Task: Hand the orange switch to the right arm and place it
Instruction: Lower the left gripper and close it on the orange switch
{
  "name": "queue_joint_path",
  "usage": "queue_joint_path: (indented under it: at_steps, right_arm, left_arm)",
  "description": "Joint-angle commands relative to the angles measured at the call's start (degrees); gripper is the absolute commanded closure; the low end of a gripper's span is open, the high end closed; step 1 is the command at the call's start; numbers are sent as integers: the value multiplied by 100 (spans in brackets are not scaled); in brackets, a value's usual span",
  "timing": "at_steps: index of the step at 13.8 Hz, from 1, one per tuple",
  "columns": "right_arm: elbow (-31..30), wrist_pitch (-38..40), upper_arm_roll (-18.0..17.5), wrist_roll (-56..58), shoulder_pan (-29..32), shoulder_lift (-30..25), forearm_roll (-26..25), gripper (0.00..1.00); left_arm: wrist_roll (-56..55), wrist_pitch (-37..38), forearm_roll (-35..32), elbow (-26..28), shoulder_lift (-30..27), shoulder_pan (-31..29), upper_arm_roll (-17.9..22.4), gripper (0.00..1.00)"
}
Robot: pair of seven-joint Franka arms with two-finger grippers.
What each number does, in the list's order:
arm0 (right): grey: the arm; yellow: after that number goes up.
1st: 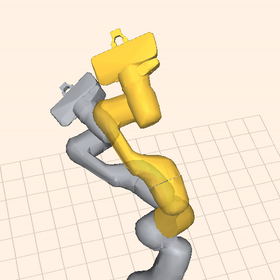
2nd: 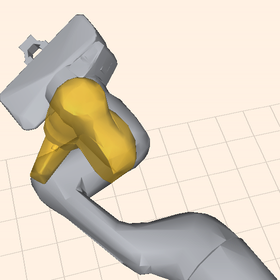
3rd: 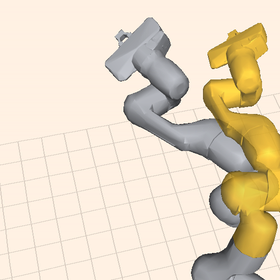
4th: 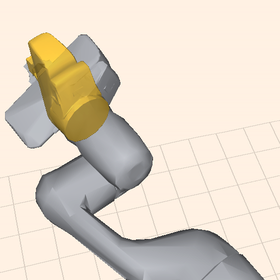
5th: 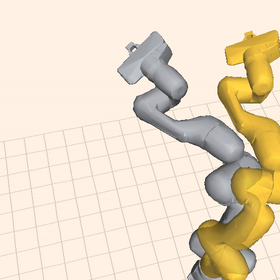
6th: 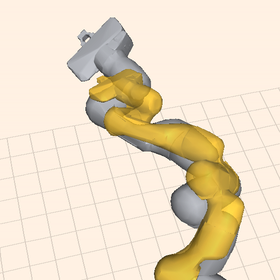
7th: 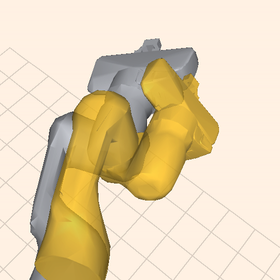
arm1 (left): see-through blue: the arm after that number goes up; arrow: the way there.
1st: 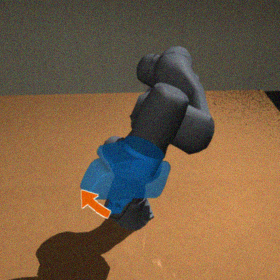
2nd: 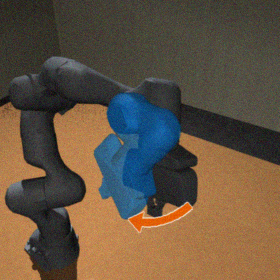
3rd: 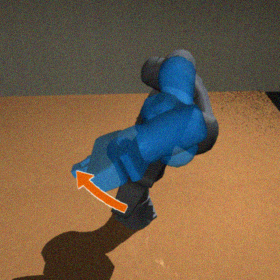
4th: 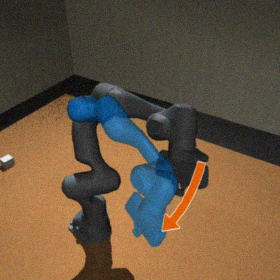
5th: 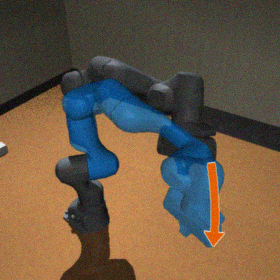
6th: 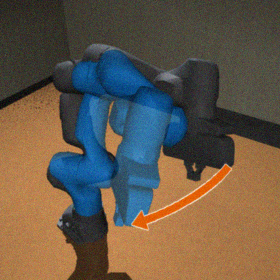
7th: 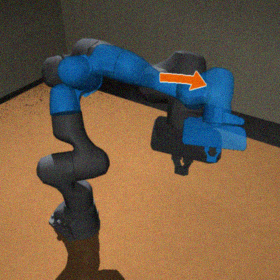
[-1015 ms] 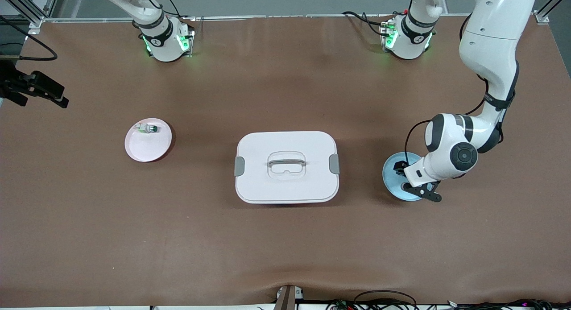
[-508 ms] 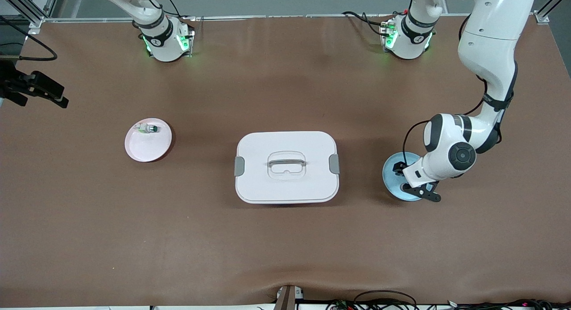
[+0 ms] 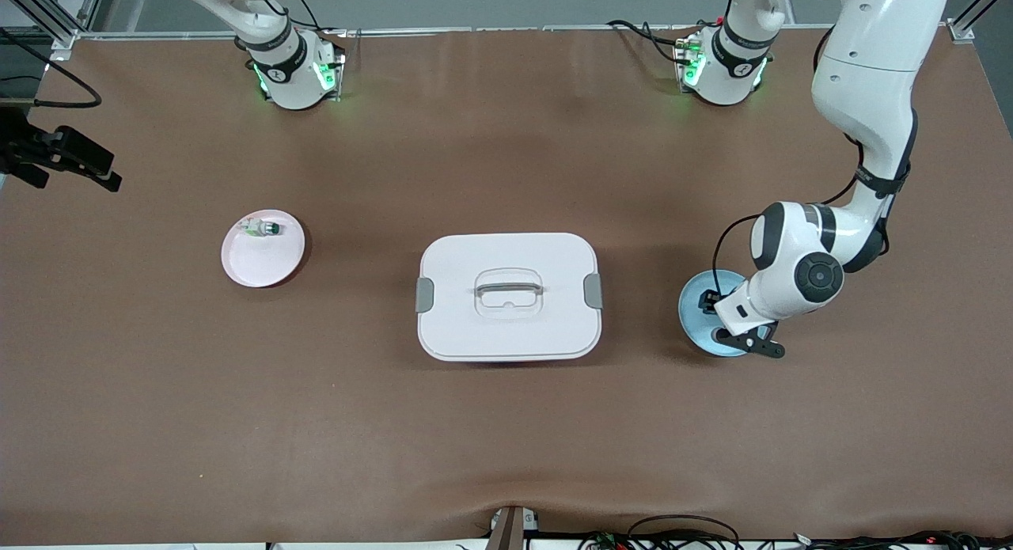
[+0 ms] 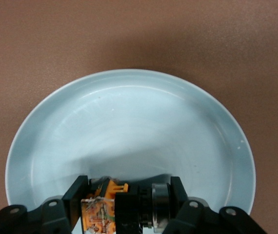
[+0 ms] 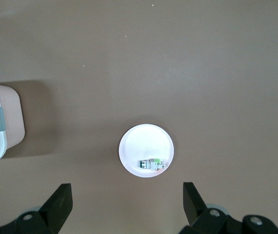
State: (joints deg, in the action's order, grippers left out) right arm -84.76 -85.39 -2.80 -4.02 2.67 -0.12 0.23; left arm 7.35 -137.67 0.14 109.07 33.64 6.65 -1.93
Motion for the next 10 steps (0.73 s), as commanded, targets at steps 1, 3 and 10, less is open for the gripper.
queue_joint_path:
  at_steps: [1, 3, 10]
  right_arm:
    - [-14, 23, -28, -38, 111, -15, 12, 0]
    - [-14, 22, -28, -38, 111, -15, 13, 0]
    - [-31, -30, -45, -46, 41, -15, 30, 0]
  left_arm:
    - [-234, 30, -5, 18, -156, -6, -9, 68]
    - [-261, 301, -5, 1, -349, -15, -9, 68]
    - [-927, 1522, -5, -166, -1271, -15, -18, 68]
